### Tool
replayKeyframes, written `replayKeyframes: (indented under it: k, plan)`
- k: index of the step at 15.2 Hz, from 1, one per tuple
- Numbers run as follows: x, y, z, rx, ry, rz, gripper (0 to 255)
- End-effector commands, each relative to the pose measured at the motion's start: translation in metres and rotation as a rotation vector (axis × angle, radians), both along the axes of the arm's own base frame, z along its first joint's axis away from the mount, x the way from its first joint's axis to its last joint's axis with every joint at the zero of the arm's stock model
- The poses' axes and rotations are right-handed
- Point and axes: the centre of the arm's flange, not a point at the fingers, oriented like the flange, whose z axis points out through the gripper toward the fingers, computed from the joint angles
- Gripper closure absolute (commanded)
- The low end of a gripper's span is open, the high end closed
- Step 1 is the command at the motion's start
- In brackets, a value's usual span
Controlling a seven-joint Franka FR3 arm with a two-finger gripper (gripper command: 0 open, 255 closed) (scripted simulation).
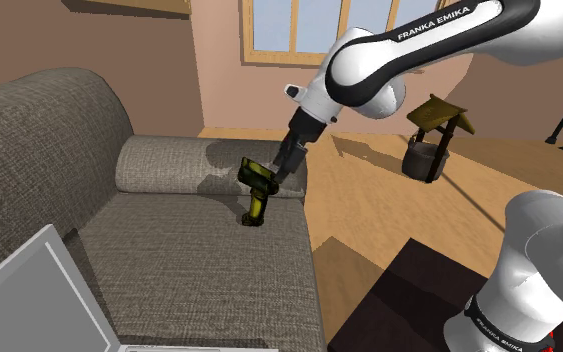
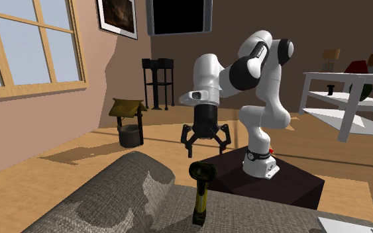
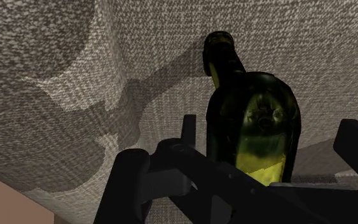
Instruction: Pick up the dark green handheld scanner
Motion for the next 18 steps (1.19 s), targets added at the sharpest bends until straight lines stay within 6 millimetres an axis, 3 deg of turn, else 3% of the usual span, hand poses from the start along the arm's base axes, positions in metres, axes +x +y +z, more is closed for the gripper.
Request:
replayKeyframes:
  k: [1, 7, 9, 10, 18]
  plan:
    - [0.005, 0.007, -0.008, 0.01, -0.011, 0.018, 0]
    - [0.005, 0.007, -0.043, 0.01, -0.011, 0.018, 0]
    - [0.005, 0.007, -0.043, 0.01, -0.011, 0.018, 0]
    - [0.005, 0.007, -0.042, 0.01, -0.011, 0.017, 255]
    - [0.005, 0.008, -0.042, 0.01, -0.011, 0.017, 255]
